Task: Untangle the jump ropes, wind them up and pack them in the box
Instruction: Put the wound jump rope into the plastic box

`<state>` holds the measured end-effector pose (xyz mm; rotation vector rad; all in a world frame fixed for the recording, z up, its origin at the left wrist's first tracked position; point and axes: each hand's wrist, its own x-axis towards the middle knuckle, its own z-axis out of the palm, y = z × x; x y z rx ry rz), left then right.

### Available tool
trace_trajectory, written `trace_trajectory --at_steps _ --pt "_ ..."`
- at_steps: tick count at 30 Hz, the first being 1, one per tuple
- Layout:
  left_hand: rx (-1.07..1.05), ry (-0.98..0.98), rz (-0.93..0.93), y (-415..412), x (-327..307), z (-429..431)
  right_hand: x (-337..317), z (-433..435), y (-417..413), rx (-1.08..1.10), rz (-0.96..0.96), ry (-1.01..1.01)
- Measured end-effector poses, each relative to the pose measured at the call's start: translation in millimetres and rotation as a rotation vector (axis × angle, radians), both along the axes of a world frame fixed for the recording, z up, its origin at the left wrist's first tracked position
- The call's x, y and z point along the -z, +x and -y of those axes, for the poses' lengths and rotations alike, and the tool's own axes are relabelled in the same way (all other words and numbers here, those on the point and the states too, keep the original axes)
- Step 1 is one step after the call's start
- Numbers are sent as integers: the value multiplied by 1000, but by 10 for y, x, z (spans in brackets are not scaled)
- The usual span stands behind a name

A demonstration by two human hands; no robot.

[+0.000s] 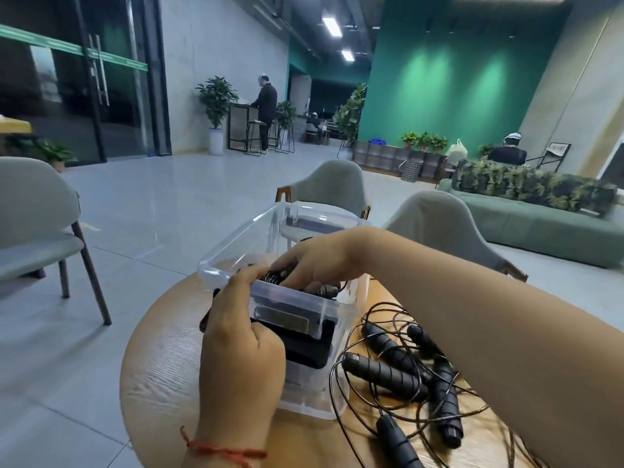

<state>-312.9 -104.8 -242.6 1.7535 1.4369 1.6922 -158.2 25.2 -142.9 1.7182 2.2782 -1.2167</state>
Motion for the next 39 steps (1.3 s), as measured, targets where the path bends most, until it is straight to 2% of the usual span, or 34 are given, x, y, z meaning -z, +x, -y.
trace_trajectory --at_steps 4,9,13,17,22,29,34,39 --pt "-23 9 -40 8 -5 -4 163 -231 14 55 37 -288" --pt "-30 7 -52 9 7 -34 241 -310 47 -33 111 -375" --pt "-22 41 -42 18 41 -34 154 -146 -7 10 131 -212" --pt "-15 54 -26 49 42 -7 71 -50 -136 -17 252 -105" --pt "-19 37 -37 36 31 15 -15 67 -312 -114 392 17" --pt "-23 46 -30 24 39 7 -111 317 -381 -329 682 372" --pt "-30 71 -38 38 62 -13 -31 353 -241 -340 628 519" --pt "-46 99 -46 54 80 -26 177 275 -244 -164 506 542"
